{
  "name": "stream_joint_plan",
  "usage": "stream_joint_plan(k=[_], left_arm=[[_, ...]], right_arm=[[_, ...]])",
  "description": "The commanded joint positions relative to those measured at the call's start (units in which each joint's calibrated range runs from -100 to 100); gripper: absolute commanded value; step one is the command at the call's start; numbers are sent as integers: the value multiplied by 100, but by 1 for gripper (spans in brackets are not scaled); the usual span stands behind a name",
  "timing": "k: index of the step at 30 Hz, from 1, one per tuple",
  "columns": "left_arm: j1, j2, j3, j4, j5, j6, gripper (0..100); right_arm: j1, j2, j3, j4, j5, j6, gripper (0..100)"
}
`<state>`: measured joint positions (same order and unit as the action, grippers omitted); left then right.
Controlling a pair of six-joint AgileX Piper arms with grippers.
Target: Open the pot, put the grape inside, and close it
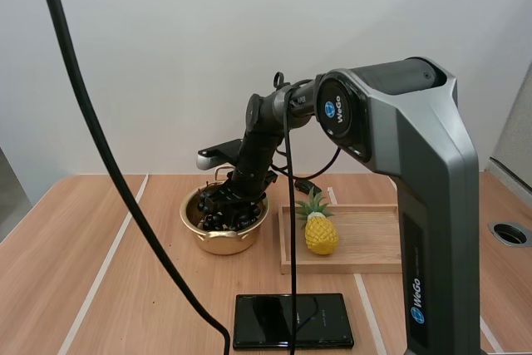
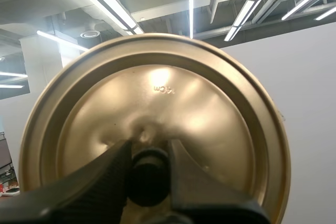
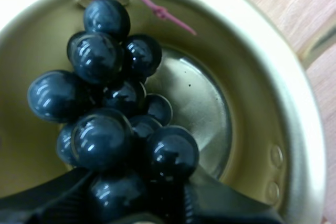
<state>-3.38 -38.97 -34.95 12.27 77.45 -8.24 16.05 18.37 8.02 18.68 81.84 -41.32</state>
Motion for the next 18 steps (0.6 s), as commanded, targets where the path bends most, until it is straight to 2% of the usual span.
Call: stream_joint_plan(k=[1,4,6,7,10,18], left_arm=[[-3,22,-32,-43,-58,-7,0],[-3,22,-32,-43,-22,-7,0],[-3,22,-32,-43,-4,-7,0],[-3,22,-32,-43,-4,-7,0],[-3,22,-32,-43,-5,17,0],[-3,22,-32,-43,70,16,0]], right_arm=[[-12,-51,13,-51,473,145,4],[-12,-51,13,-38,473,333,41],[-3,-77,13,-10,473,333,77],[5,-78,13,-33,473,307,99],[64,-122,13,-30,489,74,100],[298,-357,-16,-1,472,64,100]])
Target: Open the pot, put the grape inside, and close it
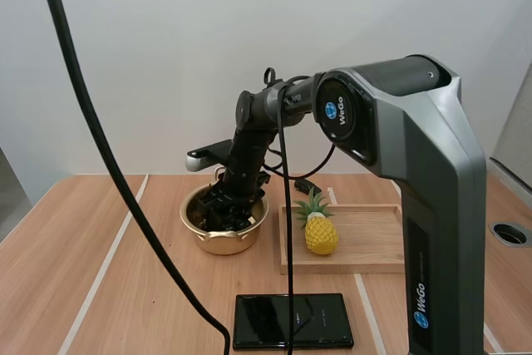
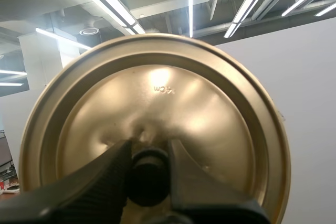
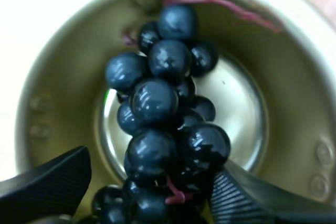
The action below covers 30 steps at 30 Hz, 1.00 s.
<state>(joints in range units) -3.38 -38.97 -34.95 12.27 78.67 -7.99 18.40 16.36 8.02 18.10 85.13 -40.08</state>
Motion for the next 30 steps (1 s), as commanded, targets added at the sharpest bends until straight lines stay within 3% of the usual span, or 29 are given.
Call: stream_joint_plan(k=[1,19,25,30], left_arm=[[-3,22,-32,-43,-32,-9,0],[-3,22,-32,-43,116,-9,0],[-3,22,-32,-43,138,-9,0],[-3,22,-32,-43,138,-9,0]], right_arm=[[80,-184,-16,67,143,-60,100],[83,-1168,-618,-400,91,-11,100],[28,-1577,-725,-1403,-383,759,100],[-234,-2096,-725,-1324,-1022,1187,100]])
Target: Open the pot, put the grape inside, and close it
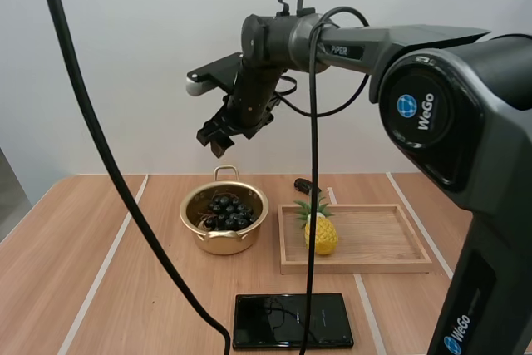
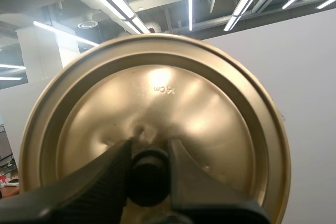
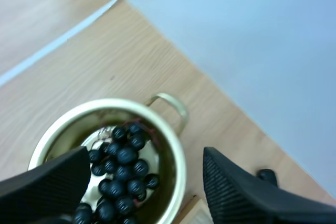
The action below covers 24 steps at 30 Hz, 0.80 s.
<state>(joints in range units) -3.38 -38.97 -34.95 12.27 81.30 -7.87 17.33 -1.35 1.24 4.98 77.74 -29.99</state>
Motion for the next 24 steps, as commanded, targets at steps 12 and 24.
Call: stream_joint_plan(k=[12,24], left_arm=[[-3,33,-32,-236,-128,-21,0],[-3,94,-32,-248,-115,-21,0]], right_arm=[[-1020,-1700,-99,793,-709,316,100],[-1650,-2636,-311,827,-709,517,100]])
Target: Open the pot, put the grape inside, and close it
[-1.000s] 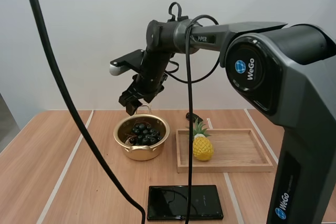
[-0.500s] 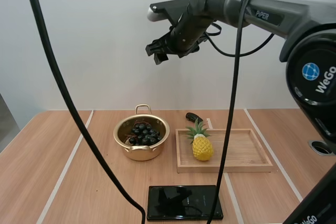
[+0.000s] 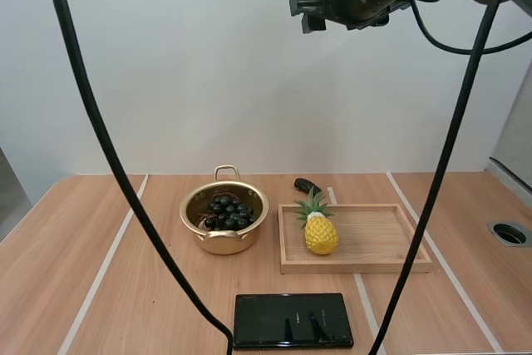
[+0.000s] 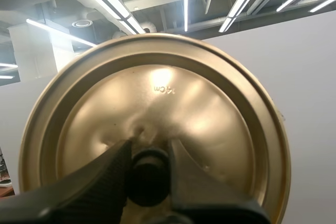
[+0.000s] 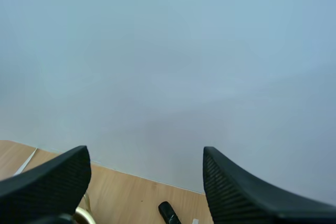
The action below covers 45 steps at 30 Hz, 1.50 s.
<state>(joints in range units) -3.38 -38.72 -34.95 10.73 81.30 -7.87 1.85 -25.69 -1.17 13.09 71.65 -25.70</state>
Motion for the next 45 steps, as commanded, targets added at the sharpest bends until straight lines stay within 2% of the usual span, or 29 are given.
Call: stream_joint_plan(k=[1,8,12,13,15,16,17,19,27,31,45], left_arm=[[-3,92,-32,-94,-35,-21,0],[-3,324,-32,-94,256,-21,0],[-3,489,-32,-94,336,-21,0],[-3,530,-32,-94,410,-21,0],[-3,626,-32,-112,572,-21,0],[-3,688,-32,-123,693,-21,0],[-3,745,-32,-136,789,-21,0],[-3,839,-20,-180,973,-21,0],[-3,1040,668,-768,1248,-21,0],[-3,1040,1384,-1073,836,-21,0],[-3,563,4081,-1073,-1143,-21,0]], right_arm=[[-158,-269,-70,16,-100,104,100],[-464,-598,-70,-24,-100,104,100],[-474,-728,-70,-226,-100,104,100],[-474,-772,-70,-238,-100,104,84],[-474,-853,-70,-250,-82,119,37],[-474,-870,-70,-259,-65,218,8],[-474,-929,-70,-301,-47,436,0],[-474,-1024,-70,-399,-31,717,0],[-474,-1420,-70,-386,-6,726,0],[-474,-1567,-70,-386,156,707,0],[-474,-1629,-70,-396,923,707,0]])
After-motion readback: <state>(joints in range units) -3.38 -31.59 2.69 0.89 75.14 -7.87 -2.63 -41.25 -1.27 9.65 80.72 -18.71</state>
